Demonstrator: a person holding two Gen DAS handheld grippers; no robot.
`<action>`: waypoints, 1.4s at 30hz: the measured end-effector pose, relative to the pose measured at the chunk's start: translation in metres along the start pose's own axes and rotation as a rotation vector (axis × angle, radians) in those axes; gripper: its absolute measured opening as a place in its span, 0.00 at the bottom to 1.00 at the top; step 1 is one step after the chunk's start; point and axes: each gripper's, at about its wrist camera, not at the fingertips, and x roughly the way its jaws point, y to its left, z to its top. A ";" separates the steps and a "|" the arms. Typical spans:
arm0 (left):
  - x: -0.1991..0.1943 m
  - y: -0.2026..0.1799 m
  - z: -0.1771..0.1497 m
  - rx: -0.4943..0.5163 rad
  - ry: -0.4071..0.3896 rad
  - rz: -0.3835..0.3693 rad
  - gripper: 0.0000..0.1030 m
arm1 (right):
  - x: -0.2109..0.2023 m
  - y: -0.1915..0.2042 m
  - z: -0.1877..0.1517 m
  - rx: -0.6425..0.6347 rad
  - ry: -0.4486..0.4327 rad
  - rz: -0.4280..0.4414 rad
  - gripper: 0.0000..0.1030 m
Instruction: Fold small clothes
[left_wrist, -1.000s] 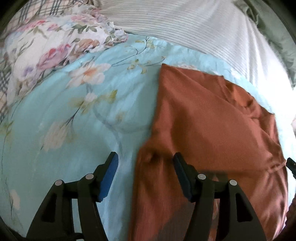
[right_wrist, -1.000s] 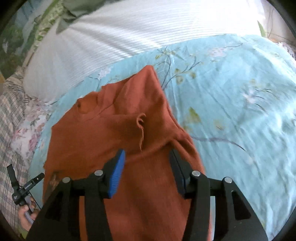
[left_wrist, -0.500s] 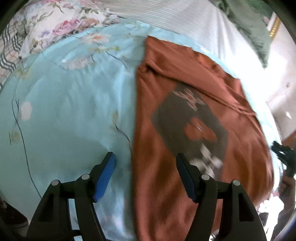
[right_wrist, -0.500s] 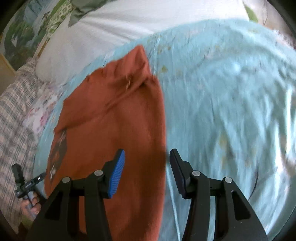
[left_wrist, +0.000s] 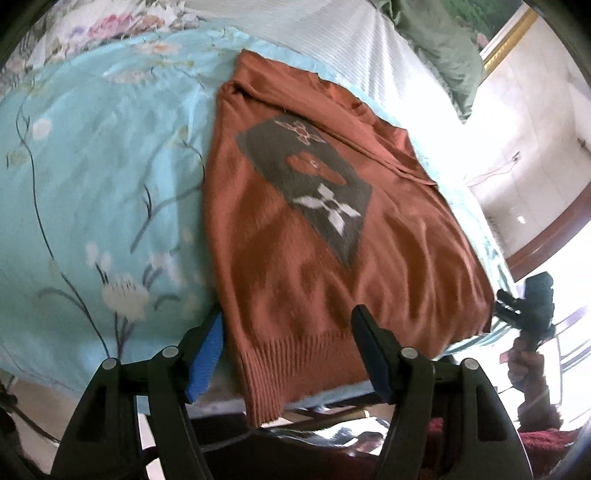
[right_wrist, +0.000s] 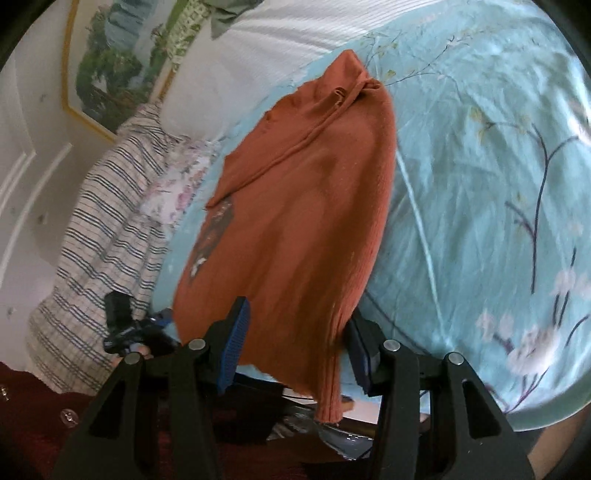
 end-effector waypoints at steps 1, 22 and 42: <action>0.000 0.001 -0.003 -0.006 0.005 -0.011 0.65 | 0.002 0.000 -0.001 -0.001 -0.003 0.006 0.50; 0.011 0.003 -0.003 0.081 0.073 0.053 0.23 | 0.010 0.001 -0.006 -0.007 0.028 -0.053 0.09; -0.026 0.005 0.007 0.007 -0.070 -0.072 0.05 | -0.009 -0.009 -0.002 0.060 -0.056 0.131 0.08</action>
